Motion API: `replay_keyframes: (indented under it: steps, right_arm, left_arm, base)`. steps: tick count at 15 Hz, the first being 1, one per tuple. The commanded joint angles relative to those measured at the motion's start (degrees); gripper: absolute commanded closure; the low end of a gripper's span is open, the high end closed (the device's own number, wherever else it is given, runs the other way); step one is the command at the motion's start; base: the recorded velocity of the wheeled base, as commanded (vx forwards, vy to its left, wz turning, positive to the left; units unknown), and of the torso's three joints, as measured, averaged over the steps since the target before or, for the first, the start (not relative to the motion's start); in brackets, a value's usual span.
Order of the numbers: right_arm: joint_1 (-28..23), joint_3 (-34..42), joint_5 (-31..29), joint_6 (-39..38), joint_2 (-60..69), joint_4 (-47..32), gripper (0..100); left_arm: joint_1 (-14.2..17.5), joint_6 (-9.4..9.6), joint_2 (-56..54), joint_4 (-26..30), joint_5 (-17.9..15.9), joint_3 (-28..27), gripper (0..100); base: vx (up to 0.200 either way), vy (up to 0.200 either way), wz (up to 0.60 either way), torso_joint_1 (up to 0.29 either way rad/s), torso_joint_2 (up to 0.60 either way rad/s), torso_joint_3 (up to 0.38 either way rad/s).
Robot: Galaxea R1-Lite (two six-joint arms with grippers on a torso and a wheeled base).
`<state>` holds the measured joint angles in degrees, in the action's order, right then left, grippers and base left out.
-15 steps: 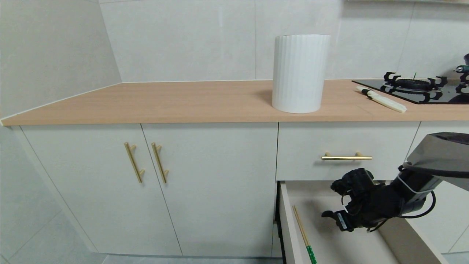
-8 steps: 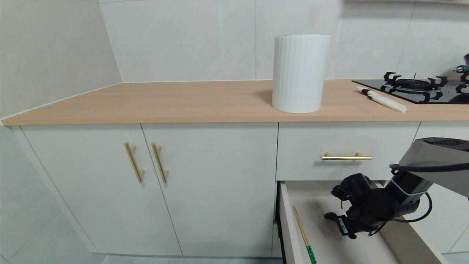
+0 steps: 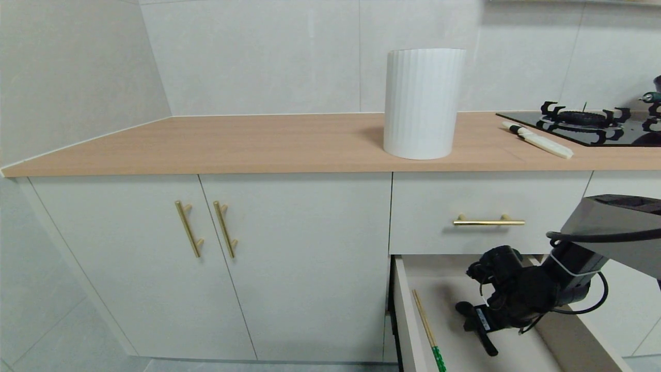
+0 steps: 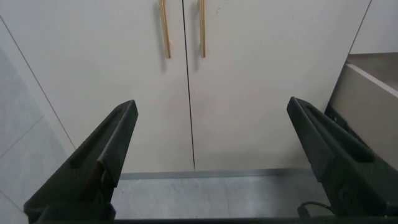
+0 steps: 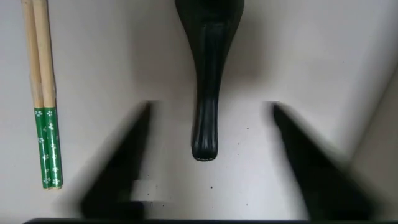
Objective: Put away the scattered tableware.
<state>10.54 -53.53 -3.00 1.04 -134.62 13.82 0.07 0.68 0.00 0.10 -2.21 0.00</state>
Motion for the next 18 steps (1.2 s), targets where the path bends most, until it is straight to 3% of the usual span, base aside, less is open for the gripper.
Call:
replay_keyframes:
  steps: [1,8,13,15,18]
  right_arm:
    - [0.0,0.0,-0.1,0.0,0.1,0.1,0]
    - [-0.3,0.6,-0.1,-0.9,1.6,0.0,0]
    - [-0.4,8.5,0.5,-4.2,26.6,-6.5,0]
    - [0.2,9.2,0.6,-4.5,33.1,-12.3,0]
    - [2.0,11.8,0.4,-4.3,38.6,-13.6,0]
  left_arm:
    - [0.0,0.02,0.0,0.0,0.0,0.0,0]
    - [0.0,0.02,0.0,0.0,0.0,0.0,0]
    - [0.0,0.02,0.0,0.0,0.0,0.0,0]
    - [0.0,0.02,0.0,0.0,0.0,0.0,0]
    - [0.0,0.02,0.0,0.0,0.0,0.0,0]
  base:
    - [0.000,0.000,0.00,0.000,0.00,0.000]
    - [0.000,0.000,0.00,0.000,0.00,0.000]
    - [0.000,0.000,0.00,0.000,0.00,0.000]
    - [0.000,0.000,0.00,0.000,0.00,0.000]
    - [0.000,0.000,0.00,0.000,0.00,0.000]
